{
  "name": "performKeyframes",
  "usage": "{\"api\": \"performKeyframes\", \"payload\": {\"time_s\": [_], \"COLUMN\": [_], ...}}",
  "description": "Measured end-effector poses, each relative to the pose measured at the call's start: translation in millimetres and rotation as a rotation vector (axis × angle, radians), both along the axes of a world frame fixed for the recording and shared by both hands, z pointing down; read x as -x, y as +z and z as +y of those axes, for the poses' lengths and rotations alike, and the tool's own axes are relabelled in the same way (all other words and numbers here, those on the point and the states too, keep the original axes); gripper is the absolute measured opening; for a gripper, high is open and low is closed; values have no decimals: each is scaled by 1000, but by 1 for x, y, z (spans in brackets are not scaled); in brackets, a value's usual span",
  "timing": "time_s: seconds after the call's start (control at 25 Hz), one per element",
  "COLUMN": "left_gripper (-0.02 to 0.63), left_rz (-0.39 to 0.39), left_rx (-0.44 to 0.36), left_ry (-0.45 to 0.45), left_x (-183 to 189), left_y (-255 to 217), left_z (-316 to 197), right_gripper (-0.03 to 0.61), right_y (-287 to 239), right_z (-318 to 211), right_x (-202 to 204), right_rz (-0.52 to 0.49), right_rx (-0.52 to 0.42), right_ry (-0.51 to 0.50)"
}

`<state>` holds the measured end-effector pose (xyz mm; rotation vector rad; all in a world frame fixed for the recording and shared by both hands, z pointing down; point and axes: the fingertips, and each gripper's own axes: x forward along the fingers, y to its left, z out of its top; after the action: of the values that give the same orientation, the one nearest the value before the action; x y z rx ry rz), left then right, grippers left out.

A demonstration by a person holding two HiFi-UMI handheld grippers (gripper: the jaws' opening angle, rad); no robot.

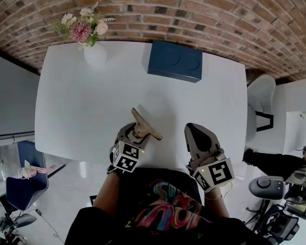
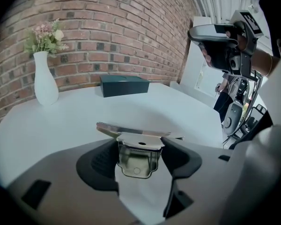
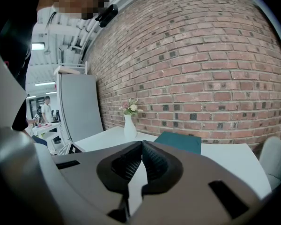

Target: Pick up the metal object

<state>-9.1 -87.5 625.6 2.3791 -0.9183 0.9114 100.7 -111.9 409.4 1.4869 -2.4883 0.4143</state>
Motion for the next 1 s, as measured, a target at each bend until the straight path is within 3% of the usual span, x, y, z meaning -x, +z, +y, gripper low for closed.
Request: {"api": "performKeyframes", "payload": {"time_s": [0.56,1.0], "left_gripper": [295,295], "left_rz": [44,135], "left_rx": [-133,-271], "left_ry": [-99,-190], "left_x": [30,53], "left_y": [-64,-138], "left_z": [-21,-46], "right_gripper": [17,17], "right_y": [-17,-31], "right_z": [6,0], "right_x": [8,11], "right_rz": [36,43], "right_rx": [-41,-83], "right_ry": [-30,-37]}}
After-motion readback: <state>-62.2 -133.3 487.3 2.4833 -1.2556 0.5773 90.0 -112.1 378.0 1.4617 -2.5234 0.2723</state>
